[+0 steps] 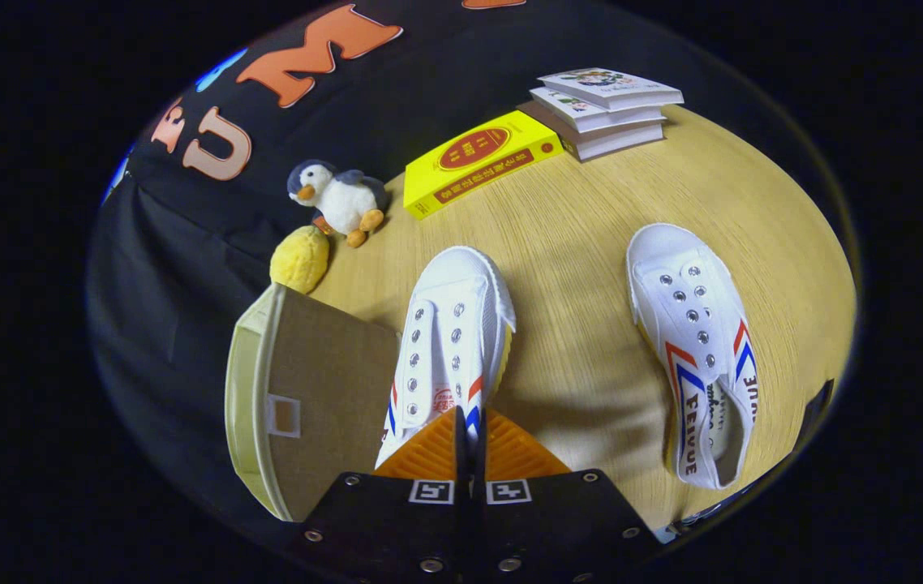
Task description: Open the storage box then place both shoes into the box .Put the left shoe in first, then the right shoe, with the right side of both shoes facing outward in a uniform manner.
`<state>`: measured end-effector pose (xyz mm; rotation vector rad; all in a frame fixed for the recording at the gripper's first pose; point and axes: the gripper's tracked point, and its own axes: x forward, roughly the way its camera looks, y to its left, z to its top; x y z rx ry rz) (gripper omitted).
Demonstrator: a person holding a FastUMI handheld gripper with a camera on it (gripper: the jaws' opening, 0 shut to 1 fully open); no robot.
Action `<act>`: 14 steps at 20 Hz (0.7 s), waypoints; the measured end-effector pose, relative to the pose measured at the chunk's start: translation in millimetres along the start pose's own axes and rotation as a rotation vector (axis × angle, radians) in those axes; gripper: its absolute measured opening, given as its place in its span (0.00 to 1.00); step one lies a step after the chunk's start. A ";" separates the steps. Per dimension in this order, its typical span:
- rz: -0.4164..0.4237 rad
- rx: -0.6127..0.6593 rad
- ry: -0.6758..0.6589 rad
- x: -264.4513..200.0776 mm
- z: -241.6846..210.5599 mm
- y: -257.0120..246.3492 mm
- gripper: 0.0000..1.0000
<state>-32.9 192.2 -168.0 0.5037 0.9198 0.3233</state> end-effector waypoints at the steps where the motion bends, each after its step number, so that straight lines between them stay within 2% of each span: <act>1: 0.005 -0.009 -0.022 -7.8 6.9 7.4 0.00; 4: 0.022 -0.020 -0.101 -37.3 32.1 32.5 0.00; 8: 0.094 -0.027 -0.196 -77.0 59.5 86.2 0.00; 11: 0.165 -0.049 -0.208 -88.3 54.2 138.9 0.00; 14: 0.225 -0.045 -0.184 -79.3 33.5 188.8 0.00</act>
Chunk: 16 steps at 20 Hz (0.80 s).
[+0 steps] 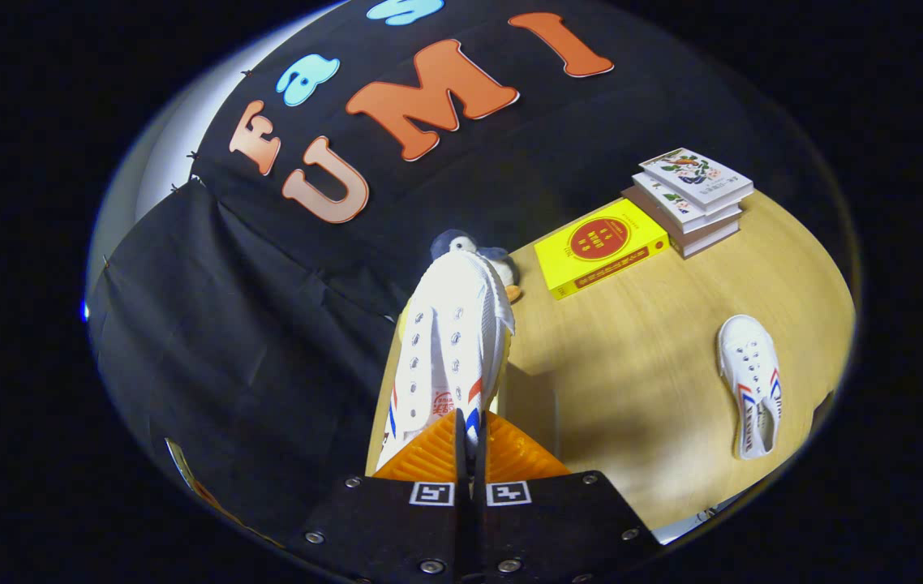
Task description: Open the storage box then place both shoes into the box .Put the left shoe in first, then the right shoe, with the right side of both shoes facing outward in a uniform manner.
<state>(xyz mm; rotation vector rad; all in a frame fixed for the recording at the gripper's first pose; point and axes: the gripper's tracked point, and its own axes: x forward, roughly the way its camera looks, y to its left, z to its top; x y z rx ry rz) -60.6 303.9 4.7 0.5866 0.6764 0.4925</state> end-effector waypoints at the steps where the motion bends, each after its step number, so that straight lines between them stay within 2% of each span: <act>1: 0.014 -0.004 0.015 7.6 -11.0 13.5 0.00; 3: 0.017 -0.006 0.053 23.8 -36.8 31.1 0.00; 9: -0.073 -0.041 0.157 76.1 -105.4 38.1 0.00; 16: -0.171 -0.080 0.247 123.1 -139.4 20.3 0.00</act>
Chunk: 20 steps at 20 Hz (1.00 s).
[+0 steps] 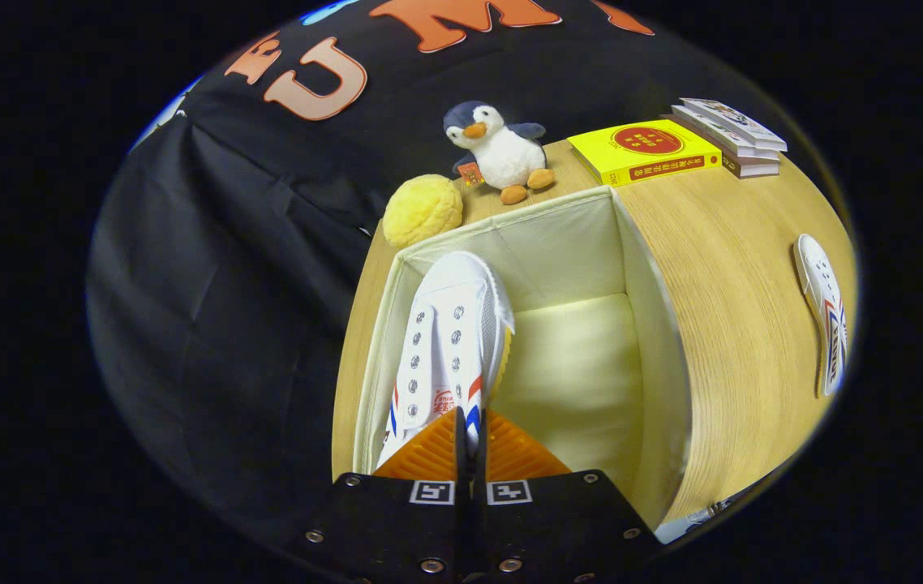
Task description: Open the storage box then place both shoes into the box .Put the left shoe in first, then the right shoe, with the right side of both shoes facing outward in a uniform manner.
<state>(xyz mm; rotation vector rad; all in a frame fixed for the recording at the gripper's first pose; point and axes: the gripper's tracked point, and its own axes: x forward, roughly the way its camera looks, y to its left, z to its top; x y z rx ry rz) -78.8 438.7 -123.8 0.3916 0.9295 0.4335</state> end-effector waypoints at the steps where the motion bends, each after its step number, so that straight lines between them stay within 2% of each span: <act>1: -0.005 0.001 0.004 6.6 0.7 0.3 0.00; 5: -0.054 -0.017 0.060 21.7 -9.6 1.1 0.04; 6: -0.026 -0.031 0.058 22.6 -9.8 10.3 0.07; 8: -0.018 -0.068 0.032 16.2 2.2 18.1 0.23; 9: -0.025 -0.091 0.014 10.8 10.0 18.3 0.43; 10: -0.024 -0.103 -0.008 4.5 18.4 18.3 0.54; 11: -0.015 -0.103 -0.029 -2.6 27.7 17.5 0.74; 12: -0.004 -0.101 -0.056 -12.7 37.9 17.7 0.83; 13: 0.003 -0.101 -0.081 -22.5 47.9 15.3 0.97; 17: -0.002 -0.123 -0.184 -66.9 87.2 -14.4 0.99; 20: -0.041 -0.124 -0.235 -98.1 108.0 -56.4 0.98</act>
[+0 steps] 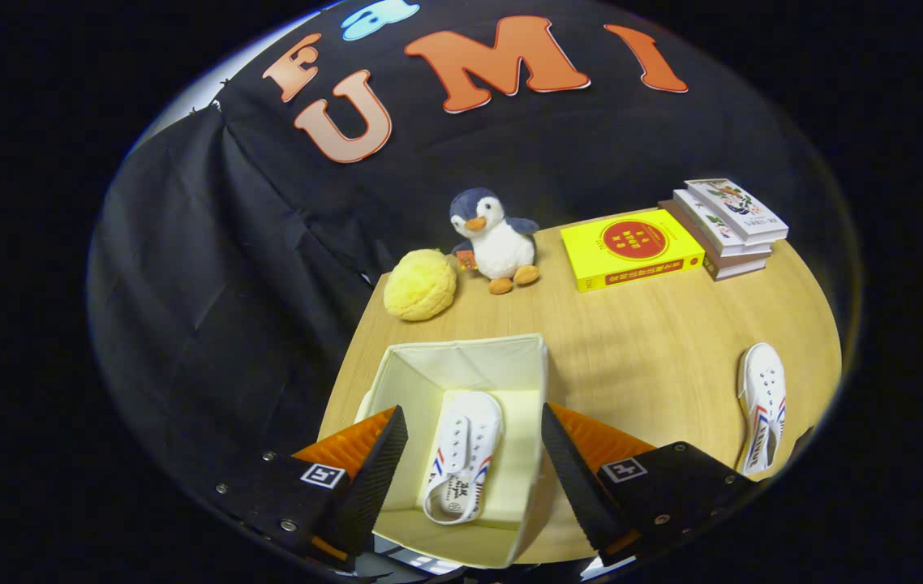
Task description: Open the storage box then place both shoes into the box .Put the left shoe in first, then the right shoe, with the right side of both shoes facing outward in a uniform manner.
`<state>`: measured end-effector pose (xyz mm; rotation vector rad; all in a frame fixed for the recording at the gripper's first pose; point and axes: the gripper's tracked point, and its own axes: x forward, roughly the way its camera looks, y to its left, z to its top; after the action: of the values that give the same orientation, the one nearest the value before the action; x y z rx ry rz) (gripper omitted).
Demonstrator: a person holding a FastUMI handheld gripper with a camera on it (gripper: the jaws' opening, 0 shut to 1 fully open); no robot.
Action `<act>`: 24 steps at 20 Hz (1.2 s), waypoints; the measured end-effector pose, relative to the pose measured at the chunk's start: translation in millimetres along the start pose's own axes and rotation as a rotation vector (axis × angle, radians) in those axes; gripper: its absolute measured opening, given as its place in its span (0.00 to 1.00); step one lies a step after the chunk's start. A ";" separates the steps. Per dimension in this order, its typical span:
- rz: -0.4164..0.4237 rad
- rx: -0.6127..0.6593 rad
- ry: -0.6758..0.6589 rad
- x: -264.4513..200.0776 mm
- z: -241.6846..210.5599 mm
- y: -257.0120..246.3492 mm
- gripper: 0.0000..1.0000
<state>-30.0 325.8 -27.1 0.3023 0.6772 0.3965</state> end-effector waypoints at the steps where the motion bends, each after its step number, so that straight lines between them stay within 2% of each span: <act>1: -0.024 -0.001 -0.008 -6.7 4.0 -19.1 0.98; 6: -0.163 -0.001 -0.006 -33.2 4.7 -123.5 0.99; 11: -0.219 0.074 0.017 -57.3 -6.7 -203.2 0.99; 17: -0.336 0.056 0.110 -68.1 -41.6 -298.5 0.98; 20: -0.355 0.068 0.177 -62.0 -66.8 -331.9 0.95; 24: -0.353 0.079 0.252 -46.2 -92.8 -358.5 0.85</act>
<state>-32.4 1.7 -212.2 0.2030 0.9764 0.0692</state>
